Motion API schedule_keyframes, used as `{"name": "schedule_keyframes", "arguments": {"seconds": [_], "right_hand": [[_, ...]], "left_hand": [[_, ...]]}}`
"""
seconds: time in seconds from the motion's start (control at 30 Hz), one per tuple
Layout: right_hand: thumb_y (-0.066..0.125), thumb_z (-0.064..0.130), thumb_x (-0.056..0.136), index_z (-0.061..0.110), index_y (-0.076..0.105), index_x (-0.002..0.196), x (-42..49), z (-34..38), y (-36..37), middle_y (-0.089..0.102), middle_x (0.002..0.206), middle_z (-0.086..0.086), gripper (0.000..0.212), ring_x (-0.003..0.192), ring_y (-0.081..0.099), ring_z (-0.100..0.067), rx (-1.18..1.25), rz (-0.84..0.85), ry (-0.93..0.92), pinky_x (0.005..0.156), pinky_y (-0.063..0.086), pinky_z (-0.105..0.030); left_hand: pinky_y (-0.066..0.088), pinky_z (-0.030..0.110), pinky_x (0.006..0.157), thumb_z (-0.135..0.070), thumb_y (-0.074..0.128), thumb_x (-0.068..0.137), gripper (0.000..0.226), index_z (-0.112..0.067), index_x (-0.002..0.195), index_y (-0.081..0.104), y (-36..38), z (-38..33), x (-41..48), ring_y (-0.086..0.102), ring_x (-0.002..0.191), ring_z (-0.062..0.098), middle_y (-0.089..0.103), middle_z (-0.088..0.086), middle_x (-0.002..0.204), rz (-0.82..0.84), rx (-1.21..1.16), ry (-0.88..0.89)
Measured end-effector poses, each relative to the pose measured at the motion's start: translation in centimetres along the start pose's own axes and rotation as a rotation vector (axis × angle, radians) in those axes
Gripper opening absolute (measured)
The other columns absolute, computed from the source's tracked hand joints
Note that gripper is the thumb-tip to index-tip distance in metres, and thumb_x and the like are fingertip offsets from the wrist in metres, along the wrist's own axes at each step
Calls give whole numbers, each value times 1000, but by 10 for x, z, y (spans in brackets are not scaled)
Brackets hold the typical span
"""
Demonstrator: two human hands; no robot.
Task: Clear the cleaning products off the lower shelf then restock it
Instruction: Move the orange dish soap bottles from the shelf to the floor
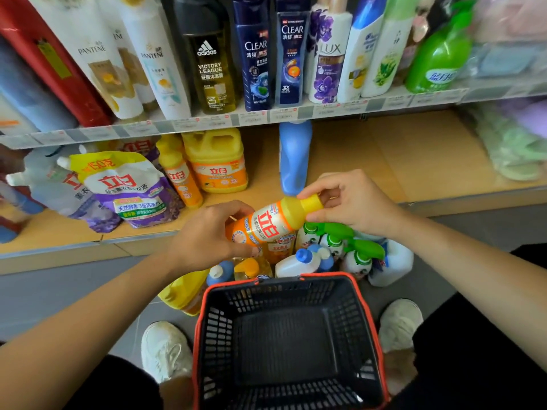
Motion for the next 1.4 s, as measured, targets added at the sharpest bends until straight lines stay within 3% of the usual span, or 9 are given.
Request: {"name": "schedule_keyframes", "arguments": {"seconds": [0.13,0.27,0.5,0.6,0.7,0.83,0.97,1.2,1.4], "right_hand": [[85,19,78,19,77,95,1,-5,0,75,76,-6,20,62,74,-23,104,-53,13,60,59,-27],[80,15,82,13,78,96,6,-7,1,73,81,-7,15,59,71,-26,156,-144,6,54,54,-27],[75,-5,83,11,72,115,6,-1,3,67,116,-11,36,83,71,-23,127,-89,-71,71,58,-26],[75,-3,84,15,70,120,5,0,-1,73,108,-14,40,82,72,-30,159,-122,-45,73,60,-32],[81,3,79,21,69,118,6,2,-5,75,110,-3,44,82,71,-18,206,-192,-25,75,60,-29],[86,25,70,21,72,109,5,4,-5,75,94,-5,41,76,70,-17,246,-212,56,68,60,-28],[84,35,69,22,70,101,3,9,5,74,87,1,37,67,69,-23,242,-179,37,55,56,-27],[83,23,78,10,71,94,0,25,4,72,81,-5,24,66,69,-17,197,-174,-22,59,57,-26],[77,5,85,18,70,105,-3,31,-2,71,100,-5,25,91,66,-10,172,-107,-48,80,56,-25]], "left_hand": [[58,35,74,-52,87,67,68,-30,124,58,-3,-7,-6,65,99,13,66,-10,116,-156,257,68],[58,37,73,-55,86,68,68,-30,125,59,-3,-8,-8,65,97,13,68,-9,114,-181,246,42],[60,40,84,-53,83,66,61,-32,119,62,3,-5,-4,68,96,8,69,-14,108,12,-173,-112],[59,43,87,-46,91,66,58,-31,116,66,7,-6,-4,70,96,11,74,-9,105,63,-349,-140],[60,44,85,-55,86,59,63,-32,115,66,12,-7,-6,71,96,15,74,-7,104,69,-415,-167],[60,43,75,-52,93,56,65,-33,109,60,15,-8,-10,67,90,11,68,-11,99,-107,-251,-156],[59,37,67,-73,78,49,72,-39,106,51,17,-14,-12,64,90,6,63,-18,100,-195,-64,-118],[56,31,72,-62,85,57,75,-37,120,54,26,-25,-12,59,92,5,54,-18,107,-117,19,-17],[57,38,78,-42,75,63,68,-20,122,50,28,-27,-9,68,91,18,70,8,106,200,-668,-212]]}}
Point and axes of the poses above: each hand's wrist, its own x-axis towards the middle knuckle, its own y-axis out of the palm, z = x × y, the point moved 3 cm from there along x, towards the middle knuckle
